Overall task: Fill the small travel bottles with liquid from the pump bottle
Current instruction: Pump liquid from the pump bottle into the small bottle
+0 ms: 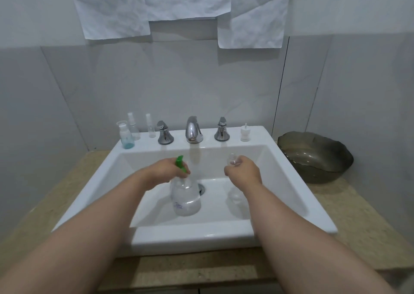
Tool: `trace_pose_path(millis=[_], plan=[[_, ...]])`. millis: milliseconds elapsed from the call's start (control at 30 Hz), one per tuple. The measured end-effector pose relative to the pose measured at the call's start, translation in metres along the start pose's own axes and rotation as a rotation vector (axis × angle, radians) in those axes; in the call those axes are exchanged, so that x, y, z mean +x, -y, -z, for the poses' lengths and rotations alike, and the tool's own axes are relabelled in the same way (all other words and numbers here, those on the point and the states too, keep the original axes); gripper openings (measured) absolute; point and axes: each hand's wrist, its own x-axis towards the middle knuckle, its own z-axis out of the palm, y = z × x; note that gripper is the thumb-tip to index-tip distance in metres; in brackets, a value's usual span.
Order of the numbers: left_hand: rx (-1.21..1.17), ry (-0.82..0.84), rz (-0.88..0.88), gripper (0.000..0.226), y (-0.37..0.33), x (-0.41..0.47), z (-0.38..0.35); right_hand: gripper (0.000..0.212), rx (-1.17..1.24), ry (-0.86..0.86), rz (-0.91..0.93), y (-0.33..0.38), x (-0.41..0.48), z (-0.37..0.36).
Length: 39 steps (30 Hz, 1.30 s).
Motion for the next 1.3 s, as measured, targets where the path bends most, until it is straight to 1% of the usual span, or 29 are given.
trace_pose_path(millis=[67, 100, 200, 267, 300, 367, 400, 433, 467, 567, 633, 667, 733, 800, 867, 967, 1067, 1200, 1300], plan=[[-0.098, 0.085, 0.002, 0.016, 0.008, -0.004, 0.013, 0.02, -0.046, 0.063, 0.046, 0.0, -0.001, -0.005], [-0.165, 0.089, -0.001, 0.018, 0.012, -0.005, 0.014, 0.019, -0.064, 0.093, 0.071, 0.0, -0.002, -0.009], [-0.422, -0.001, -0.032, 0.014, 0.021, -0.007, 0.003, 0.019, -0.126, 0.177, 0.144, 0.001, -0.006, -0.018], [-0.523, -0.011, -0.079, 0.021, 0.021, -0.007, -0.005, 0.023, -0.153, 0.227, 0.179, 0.003, -0.009, -0.024], [-0.531, -0.003, -0.088, 0.028, 0.02, -0.006, -0.007, 0.024, -0.166, 0.249, 0.204, 0.004, -0.01, -0.026], [-0.51, 0.001, -0.065, 0.062, 0.021, -0.001, -0.006, 0.024, -0.168, 0.304, 0.254, 0.006, -0.01, -0.031], [-0.511, -0.012, -0.046, 0.073, 0.023, 0.002, -0.005, 0.024, -0.154, 0.335, 0.274, 0.007, -0.01, -0.033], [-0.522, -0.029, -0.031, 0.077, 0.024, 0.005, -0.005, 0.024, -0.147, 0.357, 0.291, 0.008, -0.009, -0.035], [-0.524, -0.048, -0.023, 0.075, 0.025, 0.008, -0.006, 0.025, -0.151, 0.367, 0.308, 0.009, -0.008, -0.036], [-0.461, -0.071, -0.002, 0.053, 0.021, 0.011, -0.011, 0.028, -0.148, 0.368, 0.325, 0.011, -0.006, -0.042], [-0.442, -0.072, 0.015, 0.043, 0.016, 0.01, -0.013, 0.031, -0.146, 0.363, 0.339, 0.012, -0.005, -0.044], [-0.444, -0.071, 0.032, 0.042, 0.016, 0.01, -0.013, 0.033, -0.172, 0.354, 0.365, 0.012, -0.005, -0.044], [-0.454, -0.07, 0.085, 0.046, 0.019, 0.012, -0.011, 0.035, -0.203, 0.326, 0.41, 0.013, -0.005, -0.043], [-0.464, -0.053, 0.148, 0.055, 0.026, 0.014, -0.009, 0.036, -0.167, 0.307, 0.421, 0.013, -0.004, -0.044], [-0.468, -0.033, 0.169, 0.057, 0.03, 0.016, -0.008, 0.035, -0.149, 0.303, 0.434, 0.015, -0.004, -0.045], [-0.463, -0.011, 0.171, 0.055, 0.031, 0.02, -0.009, 0.04, -0.163, 0.311, 0.463, 0.015, -0.004, -0.046], [-0.462, -0.018, 0.165, 0.049, 0.029, 0.021, -0.011, 0.046, -0.138, 0.334, 0.451, 0.018, -0.007, -0.045], [-0.492, 0.007, 0.167, 0.046, 0.029, 0.019, -0.009, 0.046, -0.127, 0.345, 0.417, 0.019, -0.008, -0.044], [-0.563, 0.049, 0.151, 0.04, 0.032, 0.018, -0.006, 0.045, -0.117, 0.371, 0.387, 0.02, -0.009, -0.043]])
